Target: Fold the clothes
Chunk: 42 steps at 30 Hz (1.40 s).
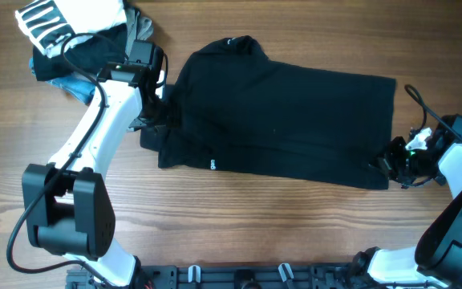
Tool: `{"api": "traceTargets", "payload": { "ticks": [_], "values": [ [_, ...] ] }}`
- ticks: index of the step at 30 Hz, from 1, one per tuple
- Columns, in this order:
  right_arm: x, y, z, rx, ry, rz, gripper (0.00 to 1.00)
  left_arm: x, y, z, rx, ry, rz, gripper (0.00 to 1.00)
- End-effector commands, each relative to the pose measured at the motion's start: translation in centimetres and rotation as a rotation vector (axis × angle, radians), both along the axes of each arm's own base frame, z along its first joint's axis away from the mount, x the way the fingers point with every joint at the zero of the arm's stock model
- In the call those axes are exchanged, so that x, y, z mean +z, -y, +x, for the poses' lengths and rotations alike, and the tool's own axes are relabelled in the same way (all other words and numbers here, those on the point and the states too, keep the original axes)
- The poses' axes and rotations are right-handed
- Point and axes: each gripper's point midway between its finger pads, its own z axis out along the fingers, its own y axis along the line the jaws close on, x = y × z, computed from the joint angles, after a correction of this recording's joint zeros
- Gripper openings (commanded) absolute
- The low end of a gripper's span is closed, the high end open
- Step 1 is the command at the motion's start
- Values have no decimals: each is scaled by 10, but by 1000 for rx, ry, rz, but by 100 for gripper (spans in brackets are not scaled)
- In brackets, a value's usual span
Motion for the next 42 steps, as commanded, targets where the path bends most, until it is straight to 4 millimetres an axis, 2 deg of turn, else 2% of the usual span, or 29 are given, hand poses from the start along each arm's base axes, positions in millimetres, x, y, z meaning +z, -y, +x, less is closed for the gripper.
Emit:
{"api": "traceTargets", "payload": {
  "ticks": [1, 2, 4, 5, 7, 9, 12, 16, 22, 27, 28, 31, 32, 35, 38, 42],
  "values": [
    [11, -5, 20, 3, 96, 53, 4, 12, 2, 4, -5, 32, -18, 82],
    [11, -1, 25, -19, 109, 42, 4, 12, 2, 4, -5, 33, -17, 81],
    [10, -5, 19, -31, 75, 63, 5, 12, 2, 4, -5, 33, -17, 82],
    [7, -6, 10, -14, 40, 58, 19, 12, 2, 4, -5, 31, -17, 82],
    [-1, 4, -3, -23, -35, -14, 33, 11, 2, 3, -5, 28, -17, 82],
    [-7, 16, -11, -37, -82, -80, 36, 11, 2, 2, -6, 24, -16, 83],
    [-8, 22, -17, -59, -101, -81, 37, 11, 2, -1, -5, 14, -14, 86],
    [-10, 28, -23, -70, -131, -112, 45, 11, 2, 0, -5, 15, -14, 88],
    [-10, 26, -24, -69, -132, -100, 31, 11, 2, 0, -5, 14, -14, 88],
    [-16, 36, -33, -95, -188, -160, 29, 11, 2, 0, -5, 14, -14, 89],
    [-16, 38, -30, -96, -175, -167, 26, 11, 2, 0, -5, 14, -14, 89],
    [-13, 34, -21, -96, -128, -137, 6, 11, 2, -1, -5, 14, -14, 89],
    [-11, 31, -16, -93, -103, -115, 4, 11, 2, -1, -5, 14, -14, 89],
    [-7, 23, -7, -88, -54, -59, 4, 11, 1, -1, -5, 11, -14, 88],
    [-5, 24, -2, -82, -27, -61, 4, 11, 1, -3, -5, 5, -12, 88],
    [10, 17, 28, -31, 150, -4, 4, 11, 1, -2, -5, 7, -13, 89]
  ]
}}
